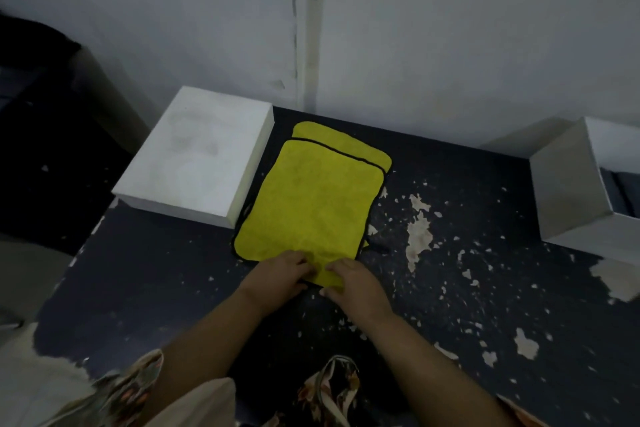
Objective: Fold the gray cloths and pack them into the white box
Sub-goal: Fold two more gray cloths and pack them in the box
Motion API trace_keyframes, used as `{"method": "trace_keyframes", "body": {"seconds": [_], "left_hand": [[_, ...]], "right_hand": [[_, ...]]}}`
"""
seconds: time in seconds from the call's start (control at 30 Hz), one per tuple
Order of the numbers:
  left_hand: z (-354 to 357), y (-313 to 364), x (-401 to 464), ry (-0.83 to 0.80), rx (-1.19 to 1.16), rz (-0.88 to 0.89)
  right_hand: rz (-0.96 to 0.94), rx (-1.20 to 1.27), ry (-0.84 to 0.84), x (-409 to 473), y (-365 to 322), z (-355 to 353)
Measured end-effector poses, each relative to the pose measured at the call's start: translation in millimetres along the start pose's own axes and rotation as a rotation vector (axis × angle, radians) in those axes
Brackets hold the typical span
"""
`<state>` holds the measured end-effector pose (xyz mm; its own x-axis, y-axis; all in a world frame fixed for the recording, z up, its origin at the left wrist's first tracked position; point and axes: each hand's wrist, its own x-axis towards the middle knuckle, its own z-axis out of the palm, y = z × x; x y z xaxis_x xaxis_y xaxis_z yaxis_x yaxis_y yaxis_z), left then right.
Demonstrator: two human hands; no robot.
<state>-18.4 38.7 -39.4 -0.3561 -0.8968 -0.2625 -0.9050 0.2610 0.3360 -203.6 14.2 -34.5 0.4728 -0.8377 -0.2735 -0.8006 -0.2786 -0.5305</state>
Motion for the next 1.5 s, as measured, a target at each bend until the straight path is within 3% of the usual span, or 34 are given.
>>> {"method": "trace_keyframes", "body": {"seconds": [0.33,0.37,0.47,0.6,0.83,0.97,1.23,1.37,1.5], "left_hand": [[5.5,7.5,3.5,0.051,0.052,-0.002],[5.1,9.4,4.0,0.046,0.066,-0.013],[5.3,15.8,5.9,0.02,0.121,-0.063],[4.0,16.6,12.6,0.016,0.153,-0.169],[-60.9,-17.9,26.9,0.213,-0.025,-0.286],[-139.7,-21.3,39.5,0.462,-0.32,-0.255],[-295.3,34.0,72.8,0.814,-0.444,-0.103],[-348.3,69.4,92.4,0.866,-0.578,-0.019],[-374.7,98.6,124.0,0.829,-0.621,0.025]], "right_hand": [[-0.142,-0.578,-0.124,-3.4,-30.0,-1.9],[-0.17,-0.609,-0.08,-1.6,-32.0,-2.7],[-0.091,-0.437,-0.105,6.1,-35.0,-10.7],[0.063,-0.173,-0.002,13.6,-21.7,-33.4],[-0.028,-0.062,0.149,29.4,-24.1,-115.7],[-0.051,0.007,0.334,34.6,-25.3,-185.0],[-0.112,0.084,0.679,24.7,-9.7,-342.3],[-0.103,0.114,0.849,13.7,5.3,-411.8],[-0.083,0.094,0.893,3.5,28.2,-454.3]]}}
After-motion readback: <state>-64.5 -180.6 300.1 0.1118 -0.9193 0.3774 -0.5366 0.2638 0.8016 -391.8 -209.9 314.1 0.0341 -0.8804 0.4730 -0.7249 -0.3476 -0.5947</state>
